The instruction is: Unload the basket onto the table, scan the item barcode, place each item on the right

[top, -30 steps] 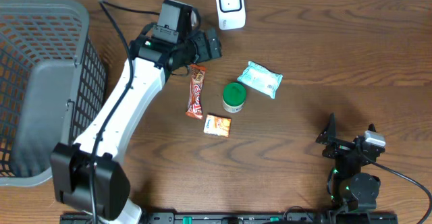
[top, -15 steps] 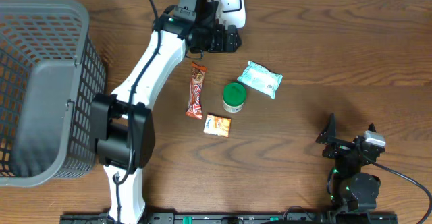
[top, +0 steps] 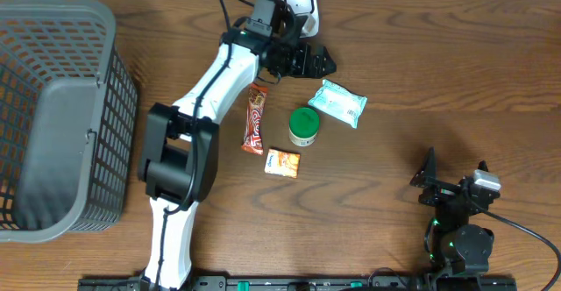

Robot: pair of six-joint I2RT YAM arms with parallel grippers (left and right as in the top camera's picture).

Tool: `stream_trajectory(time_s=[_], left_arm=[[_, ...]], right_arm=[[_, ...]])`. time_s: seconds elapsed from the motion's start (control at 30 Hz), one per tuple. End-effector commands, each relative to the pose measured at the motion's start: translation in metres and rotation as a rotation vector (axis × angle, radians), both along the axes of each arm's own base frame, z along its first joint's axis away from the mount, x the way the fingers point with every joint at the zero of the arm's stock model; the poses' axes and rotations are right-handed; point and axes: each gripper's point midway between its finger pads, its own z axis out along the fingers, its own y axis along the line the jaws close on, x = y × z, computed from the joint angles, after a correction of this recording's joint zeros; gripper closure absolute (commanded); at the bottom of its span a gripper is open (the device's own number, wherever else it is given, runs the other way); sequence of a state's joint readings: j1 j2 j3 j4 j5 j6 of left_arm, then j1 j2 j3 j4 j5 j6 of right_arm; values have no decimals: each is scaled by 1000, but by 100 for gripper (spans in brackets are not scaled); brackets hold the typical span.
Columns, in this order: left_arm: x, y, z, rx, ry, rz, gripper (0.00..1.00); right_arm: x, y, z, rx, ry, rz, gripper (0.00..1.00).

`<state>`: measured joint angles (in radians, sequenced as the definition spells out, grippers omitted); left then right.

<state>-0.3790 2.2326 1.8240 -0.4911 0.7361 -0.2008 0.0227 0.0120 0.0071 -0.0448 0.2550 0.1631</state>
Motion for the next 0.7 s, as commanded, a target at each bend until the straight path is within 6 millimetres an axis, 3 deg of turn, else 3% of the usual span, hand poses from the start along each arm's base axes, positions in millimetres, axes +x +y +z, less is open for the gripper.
stream_trajectory(time_s=[0.0, 0.2, 0.37, 0.67], left_arm=[[3, -4, -17, -1, 8, -24, 2], [3, 0, -52, 47, 71, 7, 2], [-2, -1, -68, 78, 103, 12, 2], [-33, -24, -100, 116, 195, -48, 2]], right_arm=[[0, -1, -1, -15, 5, -4, 1], [0, -1, -1, -15, 5, -4, 1], [0, -1, -1, -15, 5, -4, 1], [0, -1, -1, -15, 5, -4, 1]])
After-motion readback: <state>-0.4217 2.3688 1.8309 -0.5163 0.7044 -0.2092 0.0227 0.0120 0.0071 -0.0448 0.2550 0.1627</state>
